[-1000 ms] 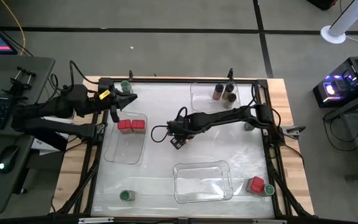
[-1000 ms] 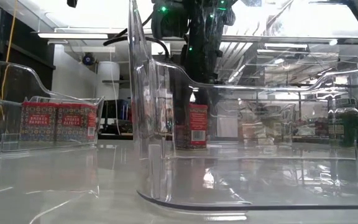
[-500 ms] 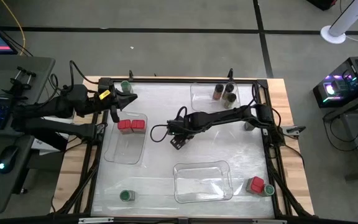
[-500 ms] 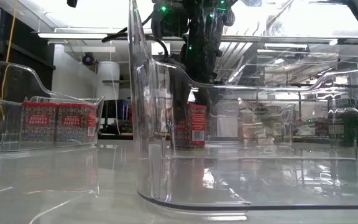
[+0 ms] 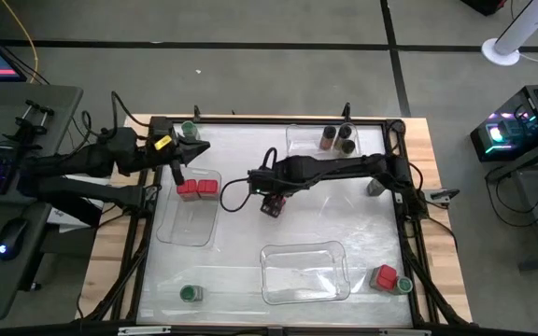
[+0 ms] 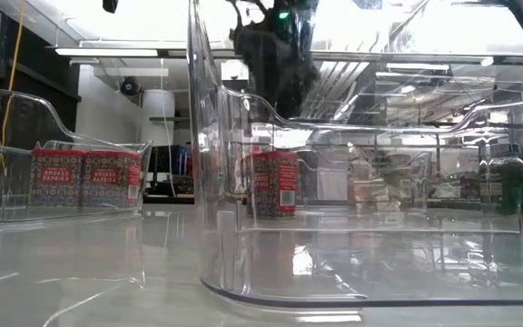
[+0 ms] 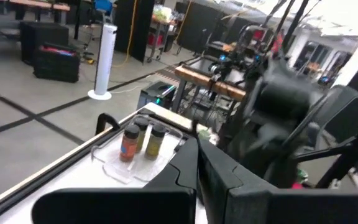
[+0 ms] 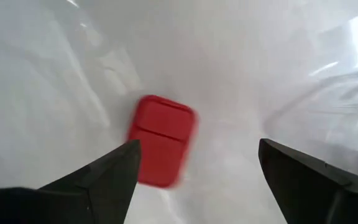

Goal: Sort spices by type
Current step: Put the red seasoning can into the middle left transparent bin

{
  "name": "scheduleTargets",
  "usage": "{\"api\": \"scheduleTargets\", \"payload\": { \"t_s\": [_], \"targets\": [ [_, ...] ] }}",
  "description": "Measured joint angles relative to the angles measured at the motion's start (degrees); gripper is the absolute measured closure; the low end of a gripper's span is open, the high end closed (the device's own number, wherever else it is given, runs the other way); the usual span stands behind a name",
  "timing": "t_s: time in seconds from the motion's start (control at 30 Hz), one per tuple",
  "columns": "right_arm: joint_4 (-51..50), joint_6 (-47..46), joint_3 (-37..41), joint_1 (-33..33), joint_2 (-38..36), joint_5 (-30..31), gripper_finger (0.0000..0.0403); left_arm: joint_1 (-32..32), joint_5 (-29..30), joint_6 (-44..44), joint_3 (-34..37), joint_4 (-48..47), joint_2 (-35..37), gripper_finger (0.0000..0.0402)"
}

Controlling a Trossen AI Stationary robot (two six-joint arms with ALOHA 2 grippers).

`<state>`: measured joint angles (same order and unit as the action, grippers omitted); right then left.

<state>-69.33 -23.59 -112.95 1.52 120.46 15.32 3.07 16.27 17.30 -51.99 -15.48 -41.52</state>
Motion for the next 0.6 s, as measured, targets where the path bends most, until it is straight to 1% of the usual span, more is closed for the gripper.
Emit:
{"api": "scheduleTargets", "payload": {
  "t_s": [0.07,0.13,0.2,0.27,0.33,0.4,0.5,0.6],
  "targets": [
    [-4.3,1.5,-3.1,0.0,0.0,2.2,0.0081,0.0,0.9,0.2,0.0,0.4,-1.7,0.04],
    [-8.7,2.0,-5.8,0.0,0.0,4.0,0.0081,0.0,0.8,0.4,0.0,0.4,-3.8,0.039],
    [-13.0,2.5,-8.3,0.0,0.0,4.8,0.0081,0.0,-0.2,0.3,-0.1,0.2,-6.4,0.037],
    [-17.1,2.6,-10.0,0.0,-0.4,5.8,0.0081,0.5,-2.1,-0.7,-1.6,-1.9,-9.7,0.0342],
    [-20.3,2.2,-10.3,0.2,-1.7,6.5,0.0081,1.6,-4.6,-1.9,-4.8,-5.4,-13.0,0.0308],
    [-20.6,1.0,-9.3,0.4,-4.3,7.1,0.0081,3.2,-6.9,-4.3,-9.2,-10.5,-16.6,0.0271],
    [-20.9,-2.2,-5.8,0.7,-10.6,7.1,0.0081,5.6,-10.7,-9.5,-16.4,-18.9,-23.1,0.0218],
    [-20.8,-7.0,-1.0,1.3,-18.2,7.2,0.0081,7.3,-14.1,-16.0,-23.7,-25.0,-30.1,0.0176]
  ]
}}
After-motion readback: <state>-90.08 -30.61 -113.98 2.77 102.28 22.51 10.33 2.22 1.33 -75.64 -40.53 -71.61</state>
